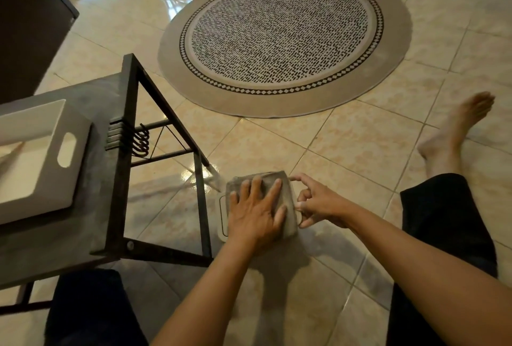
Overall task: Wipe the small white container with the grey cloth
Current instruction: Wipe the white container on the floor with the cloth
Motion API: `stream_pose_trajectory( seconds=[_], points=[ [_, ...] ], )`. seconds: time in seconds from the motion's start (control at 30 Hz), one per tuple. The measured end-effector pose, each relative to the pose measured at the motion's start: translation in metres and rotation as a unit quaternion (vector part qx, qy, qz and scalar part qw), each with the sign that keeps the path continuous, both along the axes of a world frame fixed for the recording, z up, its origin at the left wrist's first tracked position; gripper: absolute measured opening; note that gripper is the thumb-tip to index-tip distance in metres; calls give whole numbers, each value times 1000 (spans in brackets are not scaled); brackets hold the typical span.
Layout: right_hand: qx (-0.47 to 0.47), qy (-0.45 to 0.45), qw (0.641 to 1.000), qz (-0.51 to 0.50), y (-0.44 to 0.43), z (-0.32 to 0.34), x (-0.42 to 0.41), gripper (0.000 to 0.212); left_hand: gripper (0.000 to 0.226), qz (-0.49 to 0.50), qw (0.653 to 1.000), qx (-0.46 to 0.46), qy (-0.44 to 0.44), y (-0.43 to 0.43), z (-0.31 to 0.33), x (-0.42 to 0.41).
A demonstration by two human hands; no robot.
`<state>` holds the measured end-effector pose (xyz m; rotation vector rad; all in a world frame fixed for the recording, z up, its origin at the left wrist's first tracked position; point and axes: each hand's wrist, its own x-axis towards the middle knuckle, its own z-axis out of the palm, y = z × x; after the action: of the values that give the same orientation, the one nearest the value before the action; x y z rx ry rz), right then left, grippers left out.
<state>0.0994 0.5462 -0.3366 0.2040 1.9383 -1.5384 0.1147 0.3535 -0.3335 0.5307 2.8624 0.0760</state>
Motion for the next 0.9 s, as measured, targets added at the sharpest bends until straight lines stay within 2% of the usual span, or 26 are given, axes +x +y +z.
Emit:
stream_pose_trajectory(
  seconds=[0.07,0.17,0.37,0.53,0.73,0.9],
  points=[
    [2,-3,1000,-4,-2,0,0,71,69,23,999,-6,31,-12,-3,1],
    [13,3,1000,10,-7,1,-2,73,72,45,999,29,7,-11,-12,4],
    [-25,6,999,19,1,-1,-6,72,70,-2,999,39,-2,7,-18,2],
    [-19,4,999,28,2,-5,-9,71,67,81,996,21,5,-15,-20,14],
    [-4,16,999,41,-7,-1,-15,72,63,31,999,39,1,5,-20,2],
    [4,24,999,26,-8,0,-10,67,68,102,994,36,-9,-15,-22,13]
  ],
)
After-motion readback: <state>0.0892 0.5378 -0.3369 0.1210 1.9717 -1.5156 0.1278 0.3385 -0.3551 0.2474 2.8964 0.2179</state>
